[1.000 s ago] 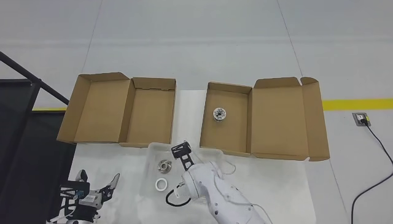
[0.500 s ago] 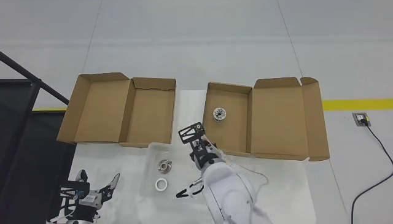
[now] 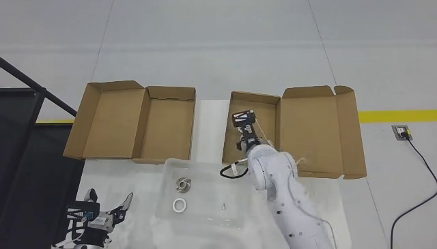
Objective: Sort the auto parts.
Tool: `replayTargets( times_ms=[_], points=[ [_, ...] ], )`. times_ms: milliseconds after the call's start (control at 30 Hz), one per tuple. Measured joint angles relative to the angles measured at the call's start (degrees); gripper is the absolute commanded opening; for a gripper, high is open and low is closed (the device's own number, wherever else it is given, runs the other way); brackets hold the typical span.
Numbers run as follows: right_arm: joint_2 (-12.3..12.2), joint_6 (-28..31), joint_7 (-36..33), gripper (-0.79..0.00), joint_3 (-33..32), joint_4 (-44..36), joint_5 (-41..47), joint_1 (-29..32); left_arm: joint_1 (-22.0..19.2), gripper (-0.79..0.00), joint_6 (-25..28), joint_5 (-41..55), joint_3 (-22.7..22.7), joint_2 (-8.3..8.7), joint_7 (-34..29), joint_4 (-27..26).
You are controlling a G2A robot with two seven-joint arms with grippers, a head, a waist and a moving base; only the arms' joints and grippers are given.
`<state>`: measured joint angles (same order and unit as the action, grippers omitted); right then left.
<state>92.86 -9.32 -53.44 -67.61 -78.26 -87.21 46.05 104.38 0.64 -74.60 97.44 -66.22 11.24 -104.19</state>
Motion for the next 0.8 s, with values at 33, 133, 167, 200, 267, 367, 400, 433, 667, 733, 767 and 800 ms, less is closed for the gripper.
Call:
replayTargets(
  times_ms=[33,133,167,200,267,367,400,433,667,733,767,800],
  points=[
    [0.1,0.6,0.3,-0.785,-0.8,3.3,1.6,-1.4,0.0,0.0,0.0,0.0,0.0,0.0,0.0,0.0],
    [0.1,2.6,1.4,-0.785,-2.2,10.4,4.9,-4.2,0.0,0.0,0.0,0.0,0.0,0.0,0.0,0.0],
    [0.1,3.3,1.9,-0.785,-2.5,13.3,5.9,-5.2,0.0,0.0,0.0,0.0,0.0,0.0,0.0,0.0],
    [0.1,3.7,2.3,-0.785,-2.6,15.2,6.4,-5.9,0.0,0.0,0.0,0.0,0.0,0.0,0.0,0.0],
    [0.2,4.2,3.5,-0.785,-2.7,19.1,7.2,-7.2,0.0,0.0,0.0,0.0,0.0,0.0,0.0,0.0],
    [0.3,4.4,5.1,-0.785,-2.6,23.1,8.0,-8.6,0.0,0.0,0.0,0.0,0.0,0.0,0.0,0.0],
    [0.4,4.5,5.5,-0.785,-2.5,24.1,8.2,-9.0,0.0,0.0,0.0,0.0,0.0,0.0,0.0,0.0],
    [0.4,4.5,6.0,-0.785,-2.4,25.3,8.4,-9.4,0.0,0.0,0.0,0.0,0.0,0.0,0.0,0.0],
    [0.5,5.1,7.9,-0.428,-2.6,29.2,9.8,-10.9,0.0,0.0,0.0,0.0,0.0,0.0,0.0,0.0],
    [0.4,5.2,8.2,-0.419,-2.6,29.2,9.9,-10.9,0.0,0.0,0.0,0.0,0.0,0.0,0.0,0.0],
    [0.4,5.1,8.4,-0.419,-2.6,28.8,9.9,-10.8,0.0,0.0,0.0,0.0,0.0,0.0,0.0,0.0],
    [0.4,4.9,8.5,-0.419,-2.5,28.4,9.7,-10.6,0.0,0.0,0.0,0.0,0.0,0.0,0.0,0.0]
  ],
)
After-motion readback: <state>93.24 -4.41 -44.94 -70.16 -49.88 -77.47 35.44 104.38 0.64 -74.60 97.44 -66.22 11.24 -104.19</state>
